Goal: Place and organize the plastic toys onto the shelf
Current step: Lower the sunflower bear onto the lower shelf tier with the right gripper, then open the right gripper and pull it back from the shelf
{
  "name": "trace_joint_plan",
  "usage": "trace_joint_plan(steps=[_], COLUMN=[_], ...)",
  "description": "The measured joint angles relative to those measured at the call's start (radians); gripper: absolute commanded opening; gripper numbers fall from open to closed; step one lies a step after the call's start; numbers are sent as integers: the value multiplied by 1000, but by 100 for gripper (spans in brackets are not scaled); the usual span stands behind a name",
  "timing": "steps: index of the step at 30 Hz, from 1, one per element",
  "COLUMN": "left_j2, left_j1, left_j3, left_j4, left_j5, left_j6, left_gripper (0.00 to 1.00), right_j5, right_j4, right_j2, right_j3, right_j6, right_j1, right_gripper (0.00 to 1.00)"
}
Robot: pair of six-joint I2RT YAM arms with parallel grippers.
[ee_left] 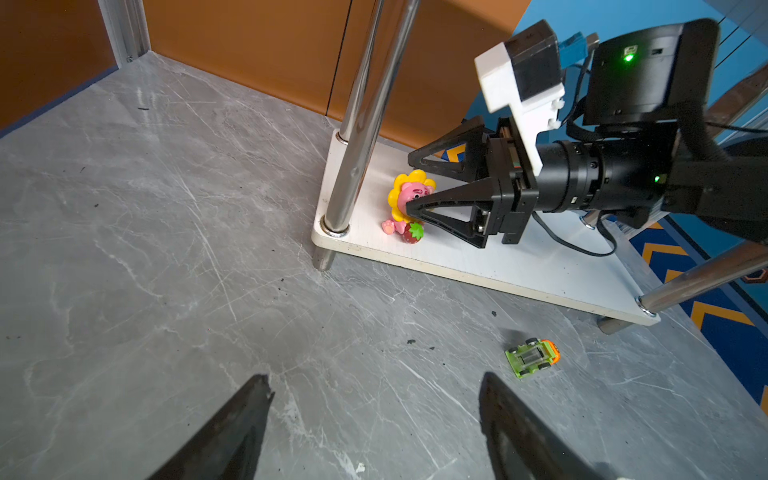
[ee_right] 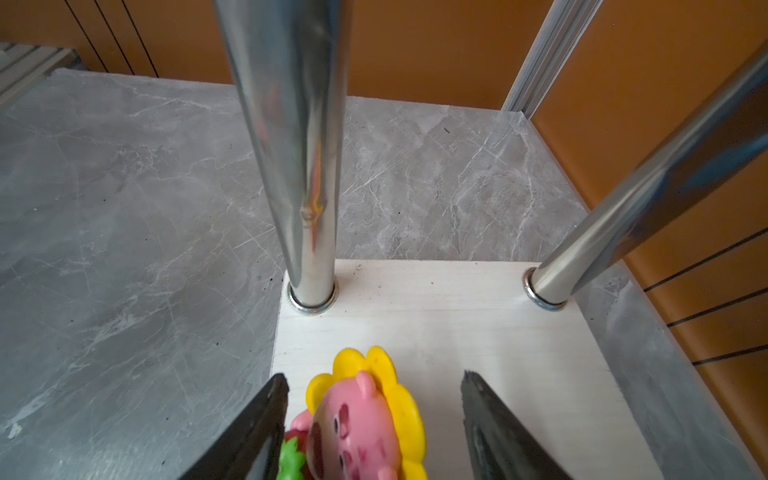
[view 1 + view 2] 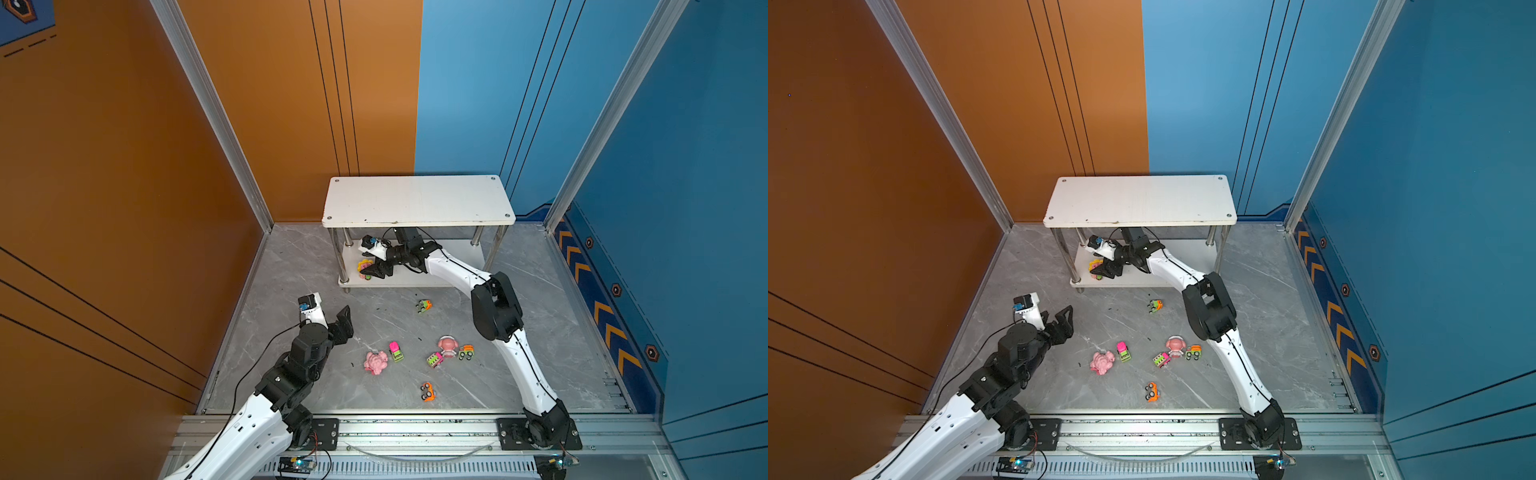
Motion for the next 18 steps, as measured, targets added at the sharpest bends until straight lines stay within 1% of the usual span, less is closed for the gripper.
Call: trace_joint_plan(steps=[7, 10, 18], left_j2=[-45, -59, -93], left_j1=[1, 1, 1], left_j3=[0, 0, 0], left_j4=[-23, -31, -101], left_j5=[3, 3, 27], left_j6=[-7, -10, -32], left_gripper=[81, 81, 80], right_j5=[-8, 2, 64], right_j4=[74, 118, 234], right_j2=[-20, -76, -290], right_j3=[-80, -166, -399], right_j6=[99, 135, 176], right_j1=[0, 1, 11], right_gripper=[68, 68, 68])
